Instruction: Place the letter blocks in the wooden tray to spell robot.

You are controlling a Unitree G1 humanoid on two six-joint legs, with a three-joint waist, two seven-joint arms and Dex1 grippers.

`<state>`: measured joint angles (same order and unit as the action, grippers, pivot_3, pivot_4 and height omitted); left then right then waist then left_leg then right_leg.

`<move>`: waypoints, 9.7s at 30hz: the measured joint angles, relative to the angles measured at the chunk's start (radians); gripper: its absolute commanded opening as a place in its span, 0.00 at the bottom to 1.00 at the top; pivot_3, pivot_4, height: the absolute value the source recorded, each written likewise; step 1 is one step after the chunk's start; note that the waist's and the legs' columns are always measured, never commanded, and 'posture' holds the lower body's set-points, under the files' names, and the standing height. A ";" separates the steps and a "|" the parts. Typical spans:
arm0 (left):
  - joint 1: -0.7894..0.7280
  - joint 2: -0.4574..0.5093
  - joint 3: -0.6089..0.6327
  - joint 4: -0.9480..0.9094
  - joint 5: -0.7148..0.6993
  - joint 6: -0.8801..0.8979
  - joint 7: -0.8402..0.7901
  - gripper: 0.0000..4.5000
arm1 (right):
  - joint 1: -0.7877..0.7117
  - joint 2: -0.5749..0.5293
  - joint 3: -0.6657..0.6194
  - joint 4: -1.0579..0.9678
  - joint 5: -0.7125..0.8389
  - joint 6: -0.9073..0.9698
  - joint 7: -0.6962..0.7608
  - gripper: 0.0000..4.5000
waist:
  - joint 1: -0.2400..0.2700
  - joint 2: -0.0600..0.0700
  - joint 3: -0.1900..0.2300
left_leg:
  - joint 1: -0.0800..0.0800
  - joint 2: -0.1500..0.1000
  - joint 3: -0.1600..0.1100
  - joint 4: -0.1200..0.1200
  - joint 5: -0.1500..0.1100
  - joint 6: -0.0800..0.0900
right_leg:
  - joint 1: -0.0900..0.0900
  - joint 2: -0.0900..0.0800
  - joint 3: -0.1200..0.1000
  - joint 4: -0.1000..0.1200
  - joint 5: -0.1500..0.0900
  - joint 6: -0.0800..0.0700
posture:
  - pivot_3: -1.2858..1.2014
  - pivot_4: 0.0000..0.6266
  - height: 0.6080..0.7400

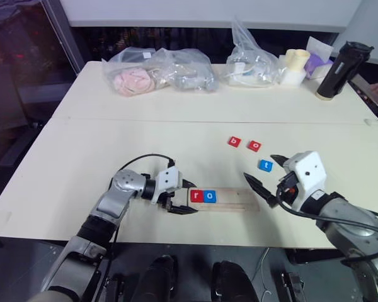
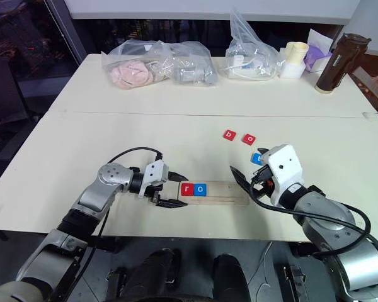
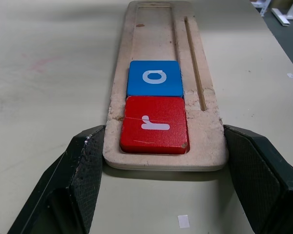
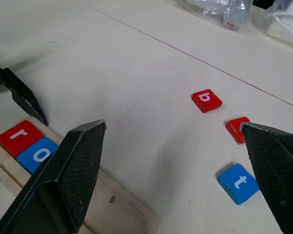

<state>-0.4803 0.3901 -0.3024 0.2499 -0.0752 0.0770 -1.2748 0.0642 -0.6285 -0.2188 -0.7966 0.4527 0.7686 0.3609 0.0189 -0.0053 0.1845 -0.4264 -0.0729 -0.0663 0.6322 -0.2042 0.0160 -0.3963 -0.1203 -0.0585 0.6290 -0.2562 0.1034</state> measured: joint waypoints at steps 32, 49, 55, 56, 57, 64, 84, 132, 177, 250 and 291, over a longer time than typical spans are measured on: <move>0.121 0.288 0.114 -0.086 -0.145 0.009 -0.003 0.99 | -0.251 0.027 0.104 0.173 -0.038 0.029 0.003 1.00 | -0.025 0.003 0.000 | -0.001 0.002 0.000 -0.003 0.000 0.000 | -0.009 0.001 0.003 0.001 0.001 -0.003 | 0.52 0.24 0.98; 0.137 0.333 0.342 -0.430 -0.528 0.435 0.064 0.99 | -0.809 0.460 0.241 0.793 -0.269 0.263 -0.396 1.00 | -0.032 0.003 0.002 | -0.005 0.000 0.001 -0.006 0.003 -0.005 | -0.014 0.004 0.004 0.004 0.004 -0.001 | 0.52 0.24 0.98; 0.135 0.321 0.344 -0.441 -0.532 0.441 0.105 0.99 | -0.938 0.619 0.193 1.018 -0.324 0.248 -0.545 1.00 | -0.033 0.003 0.002 | -0.005 0.000 0.001 -0.007 0.004 -0.007 | -0.015 0.006 0.005 0.007 0.004 -0.001 | 0.52 0.24 0.98; 0.135 0.320 0.345 -0.442 -0.532 0.441 0.109 0.99 | -0.948 0.629 0.177 1.046 -0.331 0.245 -0.569 1.00 | -0.031 0.003 0.002 | -0.005 0.000 0.001 -0.007 0.004 -0.007 | -0.015 0.006 0.005 0.007 0.004 -0.001 | 0.52 0.24 0.98; 0.135 0.320 0.345 -0.443 -0.532 0.441 0.113 0.99 | -0.955 0.636 0.162 1.070 -0.334 0.238 -0.589 1.00 | -0.030 0.003 0.002 | -0.005 0.000 0.001 -0.007 0.004 -0.007 | -0.015 0.006 0.005 0.007 0.004 -0.001 | 0.52 0.24 0.98; 0.136 0.319 0.345 -0.452 -0.532 0.441 0.131 0.99 | -0.971 0.653 0.119 1.156 -0.389 0.174 -0.680 1.00 | -0.038 0.003 0.002 | -0.004 0.000 0.006 -0.010 0.005 -0.008 | -0.020 0.007 0.010 0.011 0.004 -0.002 | 0.52 0.24 0.98; 0.148 0.306 0.328 -0.461 -0.513 0.429 0.167 0.99 | -1.113 0.747 -0.087 1.406 -0.344 0.122 -0.835 1.00 | -0.041 0.003 0.002 | -0.001 0.002 0.011 -0.011 0.008 -0.010 | -0.026 0.009 0.020 0.021 0.005 -0.004 | 0.52 0.24 0.98; 0.112 0.235 0.243 -0.385 -0.456 0.366 0.119 1.00 | -0.162 0.005 -0.162 -0.026 0.390 0.839 -0.444 0.25 | -0.029 0.001 0.002 | -0.005 0.003 0.011 -0.011 0.007 -0.007 | -0.021 0.006 0.019 0.005 0.003 -0.006 | 0.52 0.24 0.98; 0.161 0.283 0.246 -0.498 -0.480 0.392 0.084 1.00 | -0.255 -0.564 0.306 0.835 -0.243 -0.687 0.927 0.99 | -0.006 0.000 0.005 | -0.005 0.001 0.010 -0.005 0.001 0.001 | -0.011 0.002 0.015 -0.009 0.006 -0.002 | 0.52 0.24 0.98; 0.189 0.284 0.241 -0.545 -0.482 0.399 0.129 1.00 | -0.515 -0.175 0.561 0.587 -0.370 -0.338 0.806 0.25 | -0.006 0.000 0.005 | -0.003 0.000 0.011 -0.001 0.001 0.001 | -0.013 0.003 0.017 0.000 0.006 -0.002 | 0.52 0.24 0.98; 0.180 0.273 0.240 -0.537 -0.482 0.398 0.137 1.00 | -0.446 -0.194 0.483 0.589 -0.453 -0.413 0.686 1.00 | -0.006 0.000 0.005 | -0.002 0.000 0.011 -0.001 0.001 0.001 | -0.013 0.003 0.017 0.001 0.006 -0.002 | 0.52 0.24 0.98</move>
<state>-0.3001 0.6631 -0.0627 -0.2867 -0.5571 0.4754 -1.1376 -0.3816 -0.8228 0.2639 -0.2081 0.0000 0.3552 1.0465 0.0129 -0.0055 0.1898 -0.4286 -0.0727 -0.0548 0.6310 -0.2030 0.0167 -0.4088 -0.1177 -0.0412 0.6296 -0.2501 0.1013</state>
